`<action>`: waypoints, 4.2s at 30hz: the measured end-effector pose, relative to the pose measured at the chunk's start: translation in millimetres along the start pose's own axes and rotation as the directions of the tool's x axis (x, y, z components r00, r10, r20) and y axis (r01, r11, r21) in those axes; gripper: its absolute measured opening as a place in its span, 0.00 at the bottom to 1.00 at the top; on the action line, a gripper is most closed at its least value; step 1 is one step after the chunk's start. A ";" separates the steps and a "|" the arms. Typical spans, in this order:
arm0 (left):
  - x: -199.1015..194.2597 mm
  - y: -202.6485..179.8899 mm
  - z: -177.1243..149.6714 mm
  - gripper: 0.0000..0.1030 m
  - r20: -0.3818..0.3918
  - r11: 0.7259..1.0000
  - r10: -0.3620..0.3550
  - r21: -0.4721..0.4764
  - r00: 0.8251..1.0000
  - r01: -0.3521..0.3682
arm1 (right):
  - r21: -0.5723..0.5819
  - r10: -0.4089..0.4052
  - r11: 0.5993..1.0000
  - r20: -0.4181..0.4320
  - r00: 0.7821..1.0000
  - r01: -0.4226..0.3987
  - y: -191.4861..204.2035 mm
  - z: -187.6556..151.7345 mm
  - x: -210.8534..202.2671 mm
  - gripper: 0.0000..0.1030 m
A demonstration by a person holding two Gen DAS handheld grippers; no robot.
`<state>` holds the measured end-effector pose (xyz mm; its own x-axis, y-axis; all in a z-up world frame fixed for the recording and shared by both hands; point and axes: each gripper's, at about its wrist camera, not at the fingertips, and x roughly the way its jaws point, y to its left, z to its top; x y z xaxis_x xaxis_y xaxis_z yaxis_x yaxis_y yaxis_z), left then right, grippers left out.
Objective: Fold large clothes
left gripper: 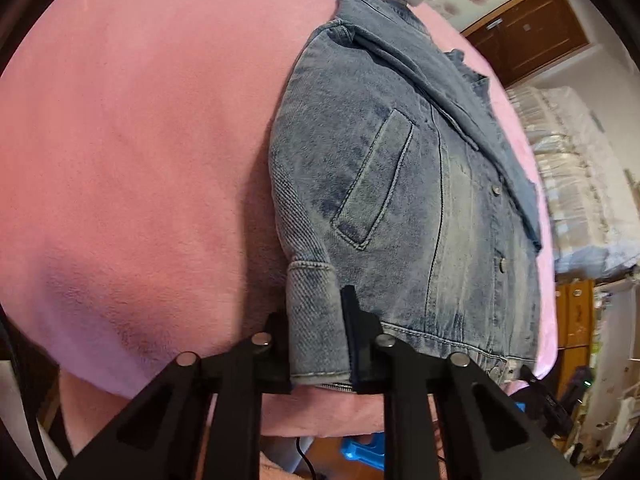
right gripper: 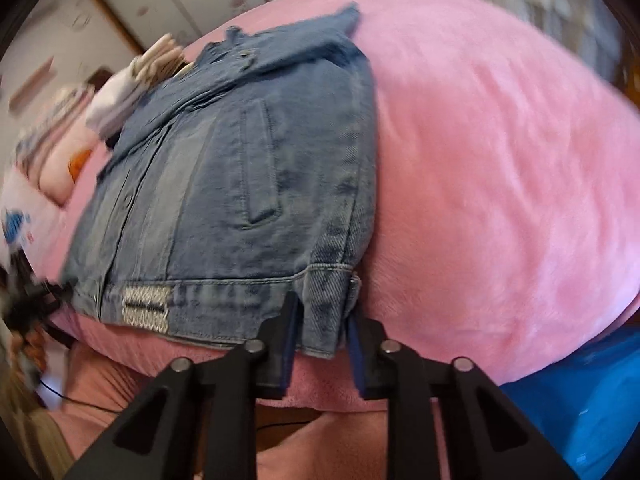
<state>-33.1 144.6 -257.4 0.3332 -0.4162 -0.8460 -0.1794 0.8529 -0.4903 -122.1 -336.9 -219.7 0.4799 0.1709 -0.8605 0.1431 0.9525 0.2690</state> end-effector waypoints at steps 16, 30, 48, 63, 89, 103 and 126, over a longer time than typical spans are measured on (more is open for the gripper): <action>-109.5 -107.7 133.0 0.08 0.249 0.982 -0.172 -0.032 0.953 0.186 | -0.092 0.190 0.981 0.348 0.918 -0.168 50.0 180.4 -109.2 0.07; 99.0 -147.0 327.7 0.25 0.149 0.993 0.114 0.010 0.982 -0.117 | 0.109 -0.055 0.994 0.259 0.964 0.027 21.0 383.5 85.0 0.11; 110.7 -129.0 339.4 0.80 0.228 0.892 0.150 0.389 0.962 -0.231 | -0.001 -0.073 0.997 0.080 0.994 0.073 6.8 384.3 168.6 0.49; 140.3 -167.0 320.9 0.25 0.411 0.769 0.290 0.437 0.864 -0.466 | -0.123 -0.199 0.967 0.175 0.964 0.222 33.2 375.6 177.2 0.23; 132.9 -191.5 317.8 0.61 0.649 0.709 0.342 0.296 0.680 -0.640 | -0.024 -0.401 0.906 0.267 0.876 0.422 36.5 404.0 170.6 0.40; 106.6 -227.1 199.1 0.73 0.441 0.897 0.175 0.297 0.880 -0.327 | -0.281 0.072 0.960 0.238 0.969 -0.003 208.5 280.5 148.2 0.40; 98.2 -101.4 219.6 0.69 0.448 0.885 0.379 0.079 0.809 -0.459 | 0.011 -0.387 0.919 0.230 0.893 0.395 25.0 247.6 135.0 0.15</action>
<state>221.1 86.4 -244.7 0.6164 0.1279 -0.7770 -0.2384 0.9707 -0.0293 160.5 -352.4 -222.1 0.5727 -0.2739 -0.7727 0.3304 0.9397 -0.0882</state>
